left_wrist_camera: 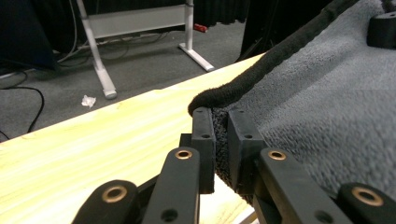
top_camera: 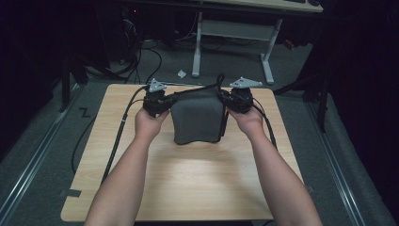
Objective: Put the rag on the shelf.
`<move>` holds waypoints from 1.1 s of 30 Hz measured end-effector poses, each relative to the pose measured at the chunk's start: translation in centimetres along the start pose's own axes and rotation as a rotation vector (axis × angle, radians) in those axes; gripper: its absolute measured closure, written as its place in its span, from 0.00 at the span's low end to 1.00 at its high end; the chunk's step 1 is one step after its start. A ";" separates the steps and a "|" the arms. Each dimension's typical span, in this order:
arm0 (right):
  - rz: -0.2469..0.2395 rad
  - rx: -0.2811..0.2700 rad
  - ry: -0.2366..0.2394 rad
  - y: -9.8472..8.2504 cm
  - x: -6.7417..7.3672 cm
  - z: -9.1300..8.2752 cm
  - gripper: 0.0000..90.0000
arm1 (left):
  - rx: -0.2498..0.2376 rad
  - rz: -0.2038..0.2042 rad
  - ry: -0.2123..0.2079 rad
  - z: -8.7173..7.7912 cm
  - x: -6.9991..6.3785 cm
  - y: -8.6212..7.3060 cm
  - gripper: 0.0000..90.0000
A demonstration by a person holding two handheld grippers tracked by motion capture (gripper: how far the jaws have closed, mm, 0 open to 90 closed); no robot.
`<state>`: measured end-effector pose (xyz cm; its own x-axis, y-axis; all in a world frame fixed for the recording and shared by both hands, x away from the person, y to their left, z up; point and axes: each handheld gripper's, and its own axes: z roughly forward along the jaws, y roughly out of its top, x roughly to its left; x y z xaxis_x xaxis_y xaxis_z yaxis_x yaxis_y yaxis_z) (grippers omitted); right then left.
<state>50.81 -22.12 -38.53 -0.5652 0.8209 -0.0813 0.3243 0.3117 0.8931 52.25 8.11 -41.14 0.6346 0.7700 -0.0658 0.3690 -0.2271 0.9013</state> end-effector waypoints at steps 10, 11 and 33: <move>-0.001 0.015 0.008 -0.7 -0.1 0.2 0.89 | 0.007 -0.029 -0.032 0.3 0.3 -1.1 0.92; 0.009 0.016 0.013 -0.8 -0.1 0.2 0.89 | 0.006 -0.038 -0.035 0.4 0.3 -1.2 0.92; 0.136 0.049 0.081 -3.7 -1.4 1.2 0.87 | 0.060 -0.046 -0.067 1.8 0.1 -3.6 0.92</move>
<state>51.32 -23.84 -42.26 -0.5720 0.8167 0.0761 0.4372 0.2251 0.8707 52.15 7.91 -45.14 0.6593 0.7395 -0.1362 0.4373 -0.2297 0.8695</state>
